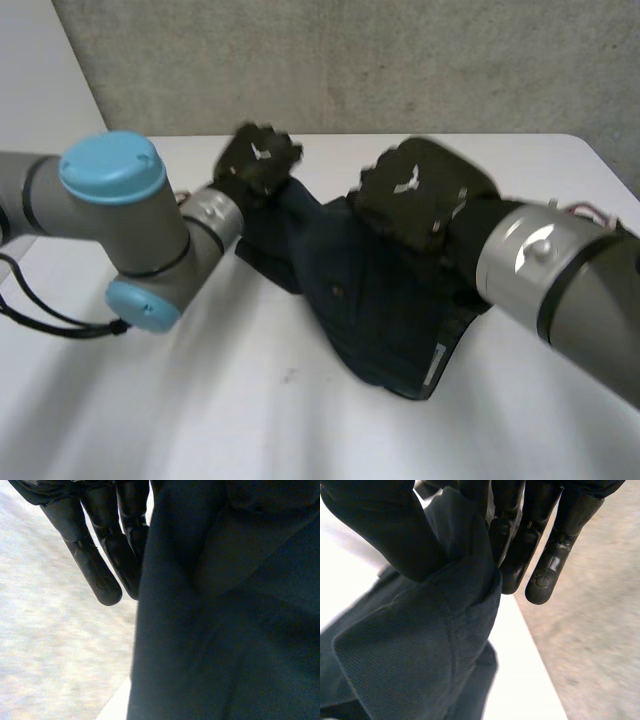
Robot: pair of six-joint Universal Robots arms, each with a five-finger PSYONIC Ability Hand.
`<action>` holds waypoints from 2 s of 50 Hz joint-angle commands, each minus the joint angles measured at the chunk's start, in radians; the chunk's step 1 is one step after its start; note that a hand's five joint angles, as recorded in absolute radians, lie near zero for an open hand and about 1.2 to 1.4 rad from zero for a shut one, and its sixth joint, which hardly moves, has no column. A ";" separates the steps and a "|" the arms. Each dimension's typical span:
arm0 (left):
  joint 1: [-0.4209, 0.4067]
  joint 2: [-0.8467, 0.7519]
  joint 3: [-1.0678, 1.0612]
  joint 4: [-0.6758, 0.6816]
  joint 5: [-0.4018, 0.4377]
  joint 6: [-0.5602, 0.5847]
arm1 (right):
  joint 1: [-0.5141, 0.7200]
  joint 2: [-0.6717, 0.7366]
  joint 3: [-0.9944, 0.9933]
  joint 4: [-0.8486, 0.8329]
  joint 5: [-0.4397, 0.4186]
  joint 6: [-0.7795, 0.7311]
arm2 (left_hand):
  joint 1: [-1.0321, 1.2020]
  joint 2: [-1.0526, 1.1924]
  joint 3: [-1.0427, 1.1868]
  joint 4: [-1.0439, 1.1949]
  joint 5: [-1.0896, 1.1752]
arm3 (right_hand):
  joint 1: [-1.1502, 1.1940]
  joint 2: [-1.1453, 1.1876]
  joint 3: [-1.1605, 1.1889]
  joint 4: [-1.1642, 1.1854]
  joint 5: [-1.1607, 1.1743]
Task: Fold the shorts.
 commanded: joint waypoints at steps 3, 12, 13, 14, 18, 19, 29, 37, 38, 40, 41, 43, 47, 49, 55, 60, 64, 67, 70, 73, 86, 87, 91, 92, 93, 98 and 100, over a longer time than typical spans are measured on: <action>0.008 0.035 0.276 0.073 -0.188 0.062 | -0.030 0.248 -0.462 -0.166 0.187 0.015 | 0.240 0.210 0.215 0.209 0.277 | 0.417 0.229 0.218 0.208 0.250; 0.003 0.064 0.514 0.317 -0.244 0.088 | -0.024 0.354 -0.747 -0.724 0.181 -0.003 | 0.240 0.210 0.215 0.209 0.277 | 0.417 0.229 0.218 0.208 0.250; -0.003 0.086 0.505 0.361 -0.279 0.094 | -0.027 0.345 -0.724 -0.758 0.175 -0.004 | 0.240 0.210 0.215 0.209 0.277 | 0.417 0.229 0.218 0.208 0.250; -0.006 0.098 0.494 0.380 -0.296 0.098 | -0.030 0.334 -0.692 -0.786 0.167 0.001 | 0.240 0.210 0.215 0.209 0.277 | 0.417 0.229 0.218 0.208 0.250; -0.032 0.161 0.346 0.394 -0.358 0.098 | -0.030 0.270 -0.488 -0.815 0.078 0.006 | 0.240 0.210 0.215 0.209 0.277 | 0.417 0.229 0.218 0.208 0.250; -0.034 0.178 0.301 0.391 -0.360 0.098 | -0.032 0.258 -0.448 -0.815 0.064 0.007 | 0.240 0.210 0.215 0.209 0.277 | 0.417 0.229 0.218 0.208 0.250; -0.040 0.341 -0.386 0.371 -0.369 0.088 | -0.035 0.225 0.003 -0.722 -0.094 0.007 | 0.240 0.210 0.215 0.209 0.277 | 0.417 0.229 0.218 0.208 0.250; -0.104 0.348 -0.720 0.336 -0.367 0.090 | -0.033 0.360 0.088 -0.351 -0.092 -0.008 | 0.176 0.146 0.151 0.145 0.213 | 0.417 0.229 0.218 0.208 0.250; -0.112 0.353 -0.734 0.328 -0.367 0.091 | -0.035 0.362 0.091 -0.321 -0.098 -0.008 | 0.159 0.128 0.134 0.127 0.195 | 0.417 0.229 0.218 0.208 0.250; -0.118 0.373 -0.753 0.308 -0.366 0.091 | -0.037 0.362 0.098 -0.284 -0.109 0.006 | 0.033 0.002 0.008 0.002 0.069 | 0.417 0.229 0.218 0.208 0.250; -0.120 0.403 -0.770 0.282 -0.360 0.093 | -0.037 0.357 0.108 -0.275 -0.109 0.010 | -0.215 -0.245 -0.240 -0.246 -0.178 | 0.417 0.229 0.218 0.208 0.250; -0.120 0.430 -0.777 0.253 -0.353 0.096 | -0.035 0.356 0.121 -0.275 -0.109 0.013 | -0.440 -0.470 -0.465 -0.471 -0.403 | 0.417 0.229 0.218 0.208 0.250; -0.115 0.491 -0.785 0.172 -0.352 0.094 | -0.032 0.350 0.161 -0.281 -0.112 0.018 | -0.686 -0.717 -0.711 -0.718 -0.650 | 0.234 0.046 0.036 0.025 0.067; -0.111 0.543 -0.784 0.115 -0.350 0.094 | -0.035 0.330 0.184 -0.287 -0.112 0.026 | -0.845 -0.876 -0.870 -0.877 -0.809 | -0.238 -0.426 -0.437 -0.447 -0.405; -0.050 0.705 -0.774 -0.056 -0.292 0.091 | -0.070 0.206 0.276 -0.327 -0.115 0.114 | -0.937 -0.967 -0.962 -0.968 -0.900 | -0.600 -0.788 -0.799 -0.809 -0.767; 0.072 0.784 -0.776 -0.159 -0.119 0.085 | -0.122 0.101 0.338 -0.339 -0.121 0.263 | -0.957 -0.988 -0.982 -0.989 -0.921 | -0.680 -0.868 -0.879 -0.889 -0.847; 0.211 0.801 -0.770 -0.224 0.036 0.078 | -0.168 0.057 0.368 -0.338 -0.122 0.410 | -0.954 -0.985 -0.979 -0.986 -0.918 | -0.689 -0.877 -0.888 -0.898 -0.856; 0.317 0.801 -0.767 -0.267 0.125 0.043 | -0.210 0.051 0.391 -0.332 -0.120 0.516 | -0.937 -0.967 -0.962 -0.968 -0.900 | -0.683 -0.871 -0.882 -0.892 -0.850; 0.377 0.799 -0.765 -0.282 0.180 -0.002 | -0.233 0.046 0.425 -0.332 -0.129 0.578 | -0.919 -0.950 -0.944 -0.950 -0.883 | -0.665 -0.853 -0.864 -0.875 -0.832; 0.440 0.773 -0.768 -0.282 0.249 -0.051 | -0.234 0.047 0.457 -0.339 -0.131 0.589 | -0.902 -0.932 -0.926 -0.933 -0.865 | -0.657 -0.845 -0.855 -0.866 -0.823; 0.489 0.493 -0.734 -0.281 0.331 -0.062 | -0.221 0.132 0.586 -0.552 -0.131 0.550 | -0.761 -0.791 -0.785 -0.792 -0.724 | -0.516 -0.704 -0.714 -0.725 -0.683; 0.488 0.474 -0.731 -0.276 0.328 -0.062 | -0.221 0.144 0.586 -0.557 -0.129 0.547 | -0.749 -0.779 -0.774 -0.780 -0.712 | -0.510 -0.698 -0.708 -0.719 -0.677; 0.489 0.445 -0.718 -0.276 0.326 -0.064 | -0.221 0.178 0.589 -0.574 -0.125 0.527 | -0.684 -0.715 -0.709 -0.716 -0.648 | -0.495 -0.683 -0.694 -0.704 -0.662; 0.489 0.439 -0.716 -0.276 0.328 -0.064 | -0.221 0.182 0.589 -0.576 -0.125 0.523 | -0.673 -0.703 -0.697 -0.704 -0.636 | -0.492 -0.680 -0.691 -0.701 -0.659; 0.489 0.433 -0.716 -0.275 0.328 -0.064 | -0.221 0.187 0.586 -0.577 -0.125 0.518 | -0.667 -0.697 -0.692 -0.698 -0.630 | -0.489 -0.677 -0.688 -0.698 -0.656; 0.471 0.417 -0.722 -0.262 0.326 -0.064 | -0.216 0.236 0.572 -0.628 -0.125 0.501 | -0.628 -0.659 -0.653 -0.660 -0.592 | -0.419 -0.607 -0.618 -0.628 -0.586; 0.460 0.414 -0.728 -0.247 0.323 -0.065 | -0.202 0.245 0.565 -0.649 -0.125 0.498 | -0.611 -0.641 -0.636 -0.642 -0.574 | -0.390 -0.578 -0.588 -0.599 -0.556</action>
